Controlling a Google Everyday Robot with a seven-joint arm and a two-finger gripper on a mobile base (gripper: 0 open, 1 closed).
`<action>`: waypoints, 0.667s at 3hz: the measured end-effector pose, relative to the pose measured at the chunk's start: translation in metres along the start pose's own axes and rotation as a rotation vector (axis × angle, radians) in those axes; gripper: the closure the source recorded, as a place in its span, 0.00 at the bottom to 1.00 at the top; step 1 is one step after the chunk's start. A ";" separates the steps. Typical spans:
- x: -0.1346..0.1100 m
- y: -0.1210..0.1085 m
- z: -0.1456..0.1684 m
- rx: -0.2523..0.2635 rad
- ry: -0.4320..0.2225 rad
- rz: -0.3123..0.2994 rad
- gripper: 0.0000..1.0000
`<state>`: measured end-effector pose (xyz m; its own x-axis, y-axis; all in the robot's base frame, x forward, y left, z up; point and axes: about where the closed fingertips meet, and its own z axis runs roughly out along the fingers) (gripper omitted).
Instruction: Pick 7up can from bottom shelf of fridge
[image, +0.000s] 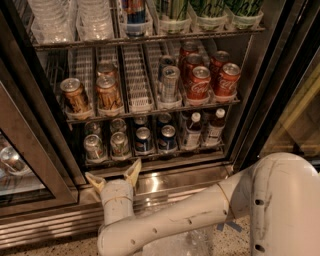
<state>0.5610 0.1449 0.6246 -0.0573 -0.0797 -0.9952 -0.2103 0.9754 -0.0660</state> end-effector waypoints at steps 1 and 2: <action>0.019 0.008 0.007 -0.033 0.041 0.039 0.09; 0.026 0.008 0.013 -0.018 0.056 0.039 0.25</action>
Offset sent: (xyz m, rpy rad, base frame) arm 0.0157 0.0048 -0.0356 0.0198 0.0739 -0.0213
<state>0.5704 0.1531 0.5975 -0.1197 -0.0537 -0.9914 -0.2243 0.9742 -0.0257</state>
